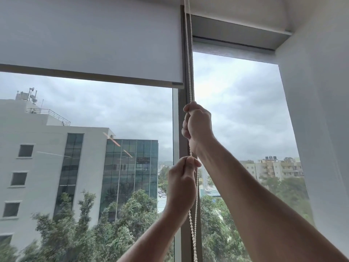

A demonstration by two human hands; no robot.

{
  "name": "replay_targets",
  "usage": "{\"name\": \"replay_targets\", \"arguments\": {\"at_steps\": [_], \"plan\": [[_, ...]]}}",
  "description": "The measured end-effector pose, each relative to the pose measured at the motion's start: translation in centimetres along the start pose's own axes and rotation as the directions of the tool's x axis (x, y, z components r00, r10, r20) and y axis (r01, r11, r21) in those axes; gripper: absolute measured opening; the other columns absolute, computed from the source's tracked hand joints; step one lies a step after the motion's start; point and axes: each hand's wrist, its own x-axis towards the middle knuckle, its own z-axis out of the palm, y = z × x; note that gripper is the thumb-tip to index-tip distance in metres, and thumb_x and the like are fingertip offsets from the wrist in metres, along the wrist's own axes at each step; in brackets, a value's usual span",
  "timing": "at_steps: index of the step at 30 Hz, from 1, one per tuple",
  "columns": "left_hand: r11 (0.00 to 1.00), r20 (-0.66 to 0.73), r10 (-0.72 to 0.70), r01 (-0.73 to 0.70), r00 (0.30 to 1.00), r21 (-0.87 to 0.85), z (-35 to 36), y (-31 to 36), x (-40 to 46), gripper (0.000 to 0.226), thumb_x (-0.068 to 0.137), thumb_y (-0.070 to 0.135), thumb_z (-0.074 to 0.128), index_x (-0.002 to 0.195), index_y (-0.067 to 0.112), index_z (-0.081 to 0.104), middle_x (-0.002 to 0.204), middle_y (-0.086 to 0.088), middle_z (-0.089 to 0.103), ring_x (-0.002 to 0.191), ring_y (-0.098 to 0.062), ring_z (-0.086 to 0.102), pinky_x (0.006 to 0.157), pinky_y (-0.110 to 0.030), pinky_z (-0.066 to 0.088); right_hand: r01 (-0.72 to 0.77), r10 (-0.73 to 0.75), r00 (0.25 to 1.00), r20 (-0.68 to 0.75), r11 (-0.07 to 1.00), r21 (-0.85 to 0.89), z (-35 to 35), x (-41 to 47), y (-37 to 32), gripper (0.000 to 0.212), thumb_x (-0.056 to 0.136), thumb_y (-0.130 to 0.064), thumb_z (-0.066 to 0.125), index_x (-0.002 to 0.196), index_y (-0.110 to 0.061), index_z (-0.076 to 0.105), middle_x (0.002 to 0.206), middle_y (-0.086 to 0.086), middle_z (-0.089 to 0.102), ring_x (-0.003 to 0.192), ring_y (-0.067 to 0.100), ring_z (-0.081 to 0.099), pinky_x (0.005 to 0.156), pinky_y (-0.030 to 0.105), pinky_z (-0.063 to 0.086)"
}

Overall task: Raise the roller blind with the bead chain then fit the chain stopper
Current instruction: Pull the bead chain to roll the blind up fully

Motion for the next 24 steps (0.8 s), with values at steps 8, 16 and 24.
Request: {"name": "replay_targets", "arguments": {"at_steps": [8, 16, 24], "plan": [[0.976, 0.181, -0.199, 0.178, 0.963, 0.122, -3.3, -1.0, 3.3, 0.049, 0.098, 0.05, 0.039, 0.072, 0.028, 0.074, 0.078, 0.004, 0.076, 0.071, -0.019, 0.072, 0.064, -0.037, 0.058, 0.1, -0.103, 0.991, 0.083, 0.994, 0.04, -1.9, -2.2, 1.0, 0.047, 0.088, 0.003, 0.03, 0.058, -0.023, 0.055, 0.04, -0.008, 0.032, 0.031, 0.008, 0.023, 0.036, 0.015, 0.021], [0.992, 0.13, -0.13, 0.128, 0.983, 0.019, -1.4, 5.2, 9.8, 0.043, 0.099, 0.052, 0.043, 0.097, 0.017, 0.068, 0.097, -0.007, 0.073, 0.086, -0.022, 0.071, 0.073, -0.04, 0.057, 0.102, -0.104, 0.986, 0.132, 0.995, 0.018, -3.0, -6.1, 4.7, 0.047, 0.104, -0.015, 0.038, 0.063, -0.024, 0.058, 0.044, -0.006, 0.036, 0.033, 0.007, 0.025, 0.034, 0.016, 0.024], [0.966, 0.119, -0.211, 0.226, 0.97, -0.128, 3.0, 9.7, 13.3, 0.031, 0.104, 0.023, 0.038, 0.087, 0.01, 0.061, 0.057, 0.002, 0.039, 0.042, -0.011, 0.033, 0.041, -0.02, 0.025, 0.093, -0.095, 0.985, 0.143, 0.995, 0.018, -4.9, -7.6, 6.7, 0.039, 0.104, -0.006, 0.036, 0.07, -0.015, 0.053, 0.043, -0.004, 0.032, 0.033, 0.008, 0.023, 0.037, 0.018, 0.022]]}}
